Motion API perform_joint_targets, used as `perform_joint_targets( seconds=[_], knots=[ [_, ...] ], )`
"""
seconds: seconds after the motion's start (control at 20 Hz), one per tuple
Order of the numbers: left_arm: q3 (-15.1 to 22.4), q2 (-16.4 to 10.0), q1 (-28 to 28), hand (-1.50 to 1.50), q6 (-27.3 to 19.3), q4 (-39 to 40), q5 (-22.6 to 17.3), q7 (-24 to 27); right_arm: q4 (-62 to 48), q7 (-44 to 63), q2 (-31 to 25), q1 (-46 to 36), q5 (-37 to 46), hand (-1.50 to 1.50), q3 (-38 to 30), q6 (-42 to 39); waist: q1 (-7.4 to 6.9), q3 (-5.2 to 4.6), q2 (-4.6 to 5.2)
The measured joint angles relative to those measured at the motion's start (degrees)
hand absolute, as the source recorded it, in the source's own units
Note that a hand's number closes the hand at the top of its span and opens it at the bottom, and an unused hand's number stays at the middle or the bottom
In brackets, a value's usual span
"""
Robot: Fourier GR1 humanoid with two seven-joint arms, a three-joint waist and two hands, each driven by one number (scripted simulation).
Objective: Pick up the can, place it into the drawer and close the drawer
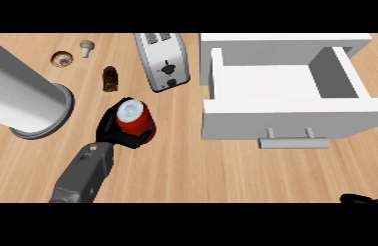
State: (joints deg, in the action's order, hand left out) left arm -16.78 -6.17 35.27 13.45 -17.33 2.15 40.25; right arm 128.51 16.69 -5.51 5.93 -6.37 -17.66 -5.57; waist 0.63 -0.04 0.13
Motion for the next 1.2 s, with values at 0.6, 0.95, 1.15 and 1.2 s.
perform_joint_targets(
  seconds=[0.6,0.95,1.15,1.2],
  knots=[
    [2.0,5.4,5.12,1.5,-12.42,-12.16,-3.68,-13.28,0.16,-0.74,0.59,0.22,2.02,-1.5,0.03,0.44,-0.83,-0.02,-0.21],
    [5.54,4.83,4.73,1.5,-15.05,-16.5,-5.72,-23.54,0.96,0.29,0.21,0.55,1.25,-1.5,-0.45,0.16,-1.18,-0.12,-0.21],
    [6.9,4.4,4.53,1.5,-16.44,-18.26,-7.07,-28.07,0.26,0.38,-0.26,0.05,1.19,-1.5,-0.75,0.02,-1.11,-0.19,-0.22],
    [7.41,4.22,4.36,1.5,-17.09,-18.68,-7.31,-28.85,0.05,0.42,-0.46,-0.22,0.99,-1.5,-0.85,-0.08,-0.99,-0.19,-0.26]
  ],
)
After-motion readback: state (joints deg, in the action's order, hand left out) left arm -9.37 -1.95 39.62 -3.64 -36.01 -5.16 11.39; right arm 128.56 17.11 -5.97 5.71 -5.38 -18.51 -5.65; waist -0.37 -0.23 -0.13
